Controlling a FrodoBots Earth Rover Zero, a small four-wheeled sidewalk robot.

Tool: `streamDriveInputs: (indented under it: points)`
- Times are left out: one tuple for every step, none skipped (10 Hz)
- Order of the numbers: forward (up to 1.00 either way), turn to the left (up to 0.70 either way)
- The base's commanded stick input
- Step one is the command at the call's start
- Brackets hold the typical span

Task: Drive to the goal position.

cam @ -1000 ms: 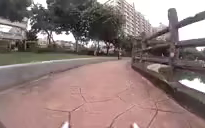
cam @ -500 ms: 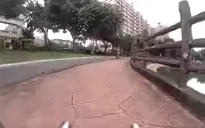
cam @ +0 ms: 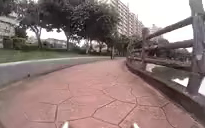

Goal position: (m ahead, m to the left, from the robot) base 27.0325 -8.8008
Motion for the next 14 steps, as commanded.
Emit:
streamDriveInputs:
  points:
    - [0.7,0.0]
    - [0.7,0.0]
    - [0.7,0.0]
    - [0.7,0.0]
    - [0.7,0.0]
    - [0.7,0.0]
    - [0.7,-0.09]
    - [0.7,-0.26]
    - [0.7,-0.3]
    - [0.7,-0.3]
    - [0.7,-0.3]
    - [0.7,-0.23]
    - [0.7,0.0]
    - [0.7,0.0]
